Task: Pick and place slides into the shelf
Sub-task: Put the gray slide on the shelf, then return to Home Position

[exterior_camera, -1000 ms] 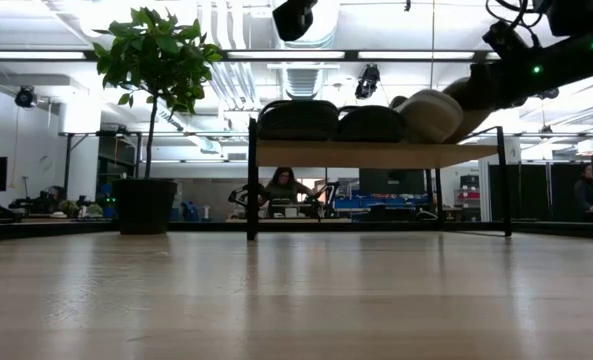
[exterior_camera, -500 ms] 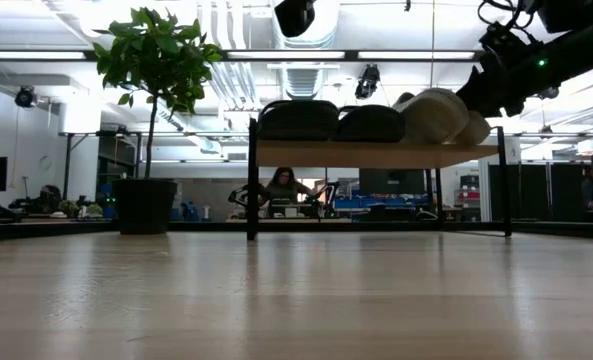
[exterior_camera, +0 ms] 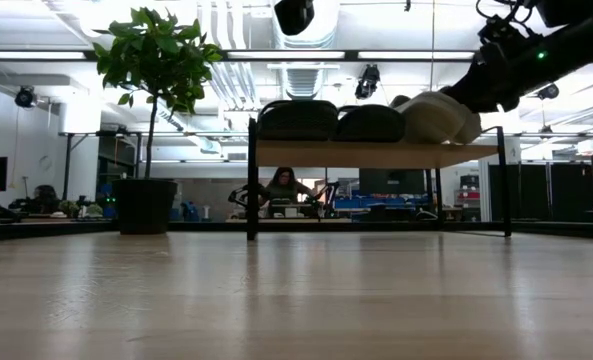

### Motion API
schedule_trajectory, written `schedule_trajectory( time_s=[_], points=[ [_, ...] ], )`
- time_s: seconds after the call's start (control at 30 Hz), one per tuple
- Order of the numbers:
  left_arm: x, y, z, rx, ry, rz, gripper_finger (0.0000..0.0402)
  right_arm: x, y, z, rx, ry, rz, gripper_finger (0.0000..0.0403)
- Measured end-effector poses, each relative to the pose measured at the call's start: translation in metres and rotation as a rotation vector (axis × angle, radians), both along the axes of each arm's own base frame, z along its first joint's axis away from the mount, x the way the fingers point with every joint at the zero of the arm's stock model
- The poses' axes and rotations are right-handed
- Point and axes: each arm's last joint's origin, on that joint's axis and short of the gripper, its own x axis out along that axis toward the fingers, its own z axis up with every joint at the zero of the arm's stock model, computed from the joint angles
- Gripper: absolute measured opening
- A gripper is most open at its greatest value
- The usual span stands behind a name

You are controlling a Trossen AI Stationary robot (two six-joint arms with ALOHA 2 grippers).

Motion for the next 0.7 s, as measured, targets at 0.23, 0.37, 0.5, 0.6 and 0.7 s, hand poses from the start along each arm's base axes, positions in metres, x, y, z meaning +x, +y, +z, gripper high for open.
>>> schedule_trajectory(
  time_s=[0.23,0.37,0.5,0.6,0.7],
  points=[
    [0.000,0.000,0.000,0.014,-0.004,-0.001,0.0274,0.000,0.000,0.012,-0.026,-0.026,0.017,0.0329],
    [0.000,0.000,0.000,0.014,-0.004,-0.001,0.0274,0.000,0.000,0.021,-0.031,-0.045,0.019,0.0329],
    [0.000,0.000,0.000,0.015,-0.004,-0.001,0.0274,-0.002,0.001,0.026,-0.030,-0.003,0.021,0.0329],
    [0.000,0.000,0.000,0.015,-0.004,-0.001,0.0274,-0.005,0.001,0.030,-0.035,0.055,0.005,0.0329],
    [0.000,0.000,0.000,0.015,-0.005,-0.001,0.0274,-0.008,0.001,0.038,-0.045,0.067,0.000,0.0329]
  ],
)
